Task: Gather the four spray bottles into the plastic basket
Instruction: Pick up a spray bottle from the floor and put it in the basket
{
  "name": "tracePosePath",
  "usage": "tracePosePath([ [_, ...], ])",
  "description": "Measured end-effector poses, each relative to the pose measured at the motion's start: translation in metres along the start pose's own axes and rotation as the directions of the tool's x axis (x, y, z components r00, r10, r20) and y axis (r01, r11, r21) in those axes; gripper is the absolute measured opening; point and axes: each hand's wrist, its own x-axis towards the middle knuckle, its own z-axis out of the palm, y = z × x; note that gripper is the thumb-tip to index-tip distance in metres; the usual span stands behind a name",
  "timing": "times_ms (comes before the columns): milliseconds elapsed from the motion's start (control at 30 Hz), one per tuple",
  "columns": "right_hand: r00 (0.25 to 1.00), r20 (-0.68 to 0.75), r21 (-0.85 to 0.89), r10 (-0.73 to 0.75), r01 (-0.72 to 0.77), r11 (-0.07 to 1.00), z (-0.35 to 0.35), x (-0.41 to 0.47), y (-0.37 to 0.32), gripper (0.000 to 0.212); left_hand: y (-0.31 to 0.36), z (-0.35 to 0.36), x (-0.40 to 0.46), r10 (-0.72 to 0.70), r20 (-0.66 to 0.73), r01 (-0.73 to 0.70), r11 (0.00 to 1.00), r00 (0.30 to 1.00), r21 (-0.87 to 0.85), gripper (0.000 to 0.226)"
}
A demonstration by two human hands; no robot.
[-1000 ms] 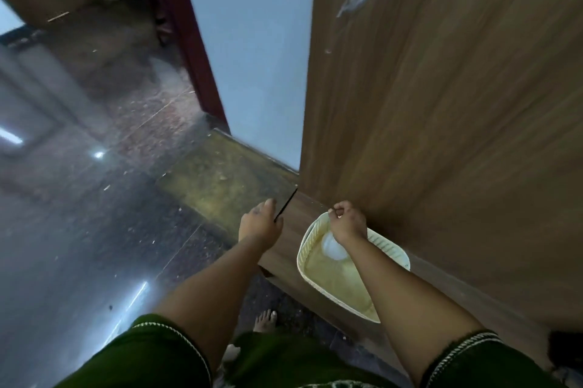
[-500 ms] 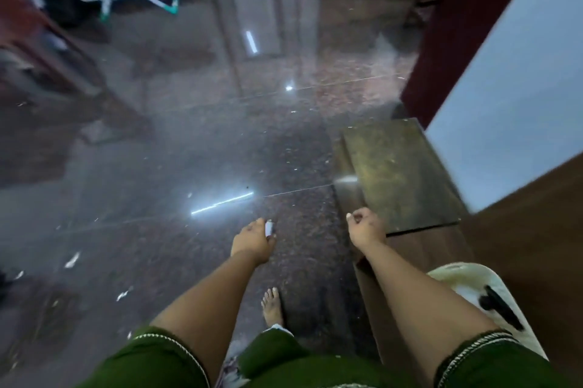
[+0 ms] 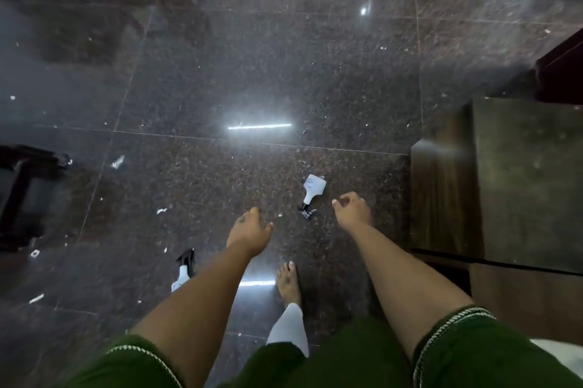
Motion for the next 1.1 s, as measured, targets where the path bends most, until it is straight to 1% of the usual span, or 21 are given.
tracePosePath([
  [67,0.999,0.038,-0.032,0.009,-0.008,0.999,0.026,0.032,-0.006,0.036,-0.002,0.016,0.04,0.01,0.041,-0.01,1.0,0.999,-0.001,0.056],
  [167,0.997,0.073,-0.162,-0.02,0.032,0.986,0.062,0.095,-0.01,0.041,-0.003,0.051,0.107,0.003,0.121,-0.001,1.0,0.993,-0.016,0.053],
  [267,0.992,0.104,-0.195,-0.068,0.087,0.977,0.098,0.162,-0.015,0.047,-0.013,0.1,0.175,-0.039,0.162,0.047,0.998,0.986,-0.044,0.056],
  [300,0.987,0.126,-0.219,-0.096,0.122,0.968,0.105,0.18,-0.017,0.049,-0.014,0.112,0.19,-0.056,0.165,0.069,0.995,0.985,-0.074,0.058],
  [367,0.969,0.179,-0.334,-0.168,0.221,0.916,0.133,0.229,-0.009,0.055,-0.023,0.153,0.233,-0.126,0.186,0.166,0.962,0.974,-0.218,0.059],
  [400,0.953,0.212,-0.425,-0.215,0.288,0.858,0.144,0.252,-0.002,0.06,-0.027,0.173,0.253,-0.189,0.213,0.256,0.902,0.958,-0.348,0.059],
  [433,0.932,0.252,-0.526,-0.262,0.359,0.771,0.155,0.272,0.006,0.064,-0.032,0.193,0.274,-0.27,0.271,0.374,0.784,0.924,-0.495,0.059],
  [467,0.902,0.303,-0.616,-0.308,0.432,0.659,0.166,0.29,0.015,0.066,-0.037,0.213,0.292,-0.336,0.343,0.479,0.628,0.878,-0.613,0.06],
  [533,0.827,0.42,-0.728,-0.375,0.553,0.405,0.189,0.322,0.03,0.066,-0.044,0.246,0.321,-0.383,0.452,0.585,0.392,0.805,-0.71,0.06],
  [567,0.789,0.465,-0.748,-0.401,0.593,0.298,0.202,0.336,0.036,0.065,-0.044,0.26,0.333,-0.38,0.471,0.595,0.354,0.796,-0.721,0.055],
  [600,0.751,0.506,-0.754,-0.424,0.624,0.205,0.213,0.35,0.042,0.066,-0.04,0.268,0.342,-0.357,0.471,0.584,0.357,0.807,-0.729,0.047],
  [700,0.608,0.629,-0.722,-0.485,0.688,-0.074,0.246,0.38,0.05,0.074,-0.033,0.288,0.373,-0.301,0.44,0.533,0.489,0.846,-0.69,0.029],
  [733,0.575,0.664,-0.709,-0.478,0.687,-0.158,0.255,0.387,0.051,0.073,-0.031,0.29,0.382,-0.287,0.428,0.515,0.52,0.857,-0.682,0.029],
  [767,0.555,0.691,-0.696,-0.463,0.683,-0.22,0.261,0.393,0.051,0.069,-0.033,0.294,0.395,-0.291,0.426,0.515,0.533,0.857,-0.671,0.038],
  [833,0.541,0.722,-0.679,-0.431,0.673,-0.293,0.268,0.405,0.05,0.062,-0.033,0.294,0.414,-0.292,0.419,0.51,0.525,0.86,-0.682,0.05],
  [900,0.568,0.71,-0.693,-0.417,0.669,-0.269,0.267,0.411,0.049,0.06,-0.034,0.295,0.428,-0.312,0.394,0.502,0.554,0.865,-0.664,0.05],
  [933,0.595,0.689,-0.706,-0.414,0.679,-0.198,0.265,0.412,0.048,0.061,-0.034,0.294,0.432,-0.326,0.374,0.496,0.567,0.868,-0.657,0.049],
  [967,0.634,0.656,-0.719,-0.41,0.691,-0.082,0.261,0.41,0.046,0.062,-0.034,0.291,0.433,-0.36,0.354,0.505,0.595,0.863,-0.625,0.05],
  [1033,0.726,0.561,-0.698,-0.398,0.673,0.245,0.25,0.4,0.043,0.067,-0.034,0.283,0.43,-0.438,0.291,0.524,0.662,0.851,-0.535,0.065],
  [1067,0.766,0.515,-0.644,-0.384,0.642,0.416,0.243,0.391,0.041,0.068,-0.033,0.277,0.426,-0.456,0.257,0.518,0.663,0.852,-0.54,0.076],
  [1100,0.798,0.484,-0.569,-0.359,0.599,0.563,0.235,0.38,0.04,0.069,-0.029,0.265,0.418,-0.468,0.268,0.525,0.598,0.842,-0.606,0.085],
])
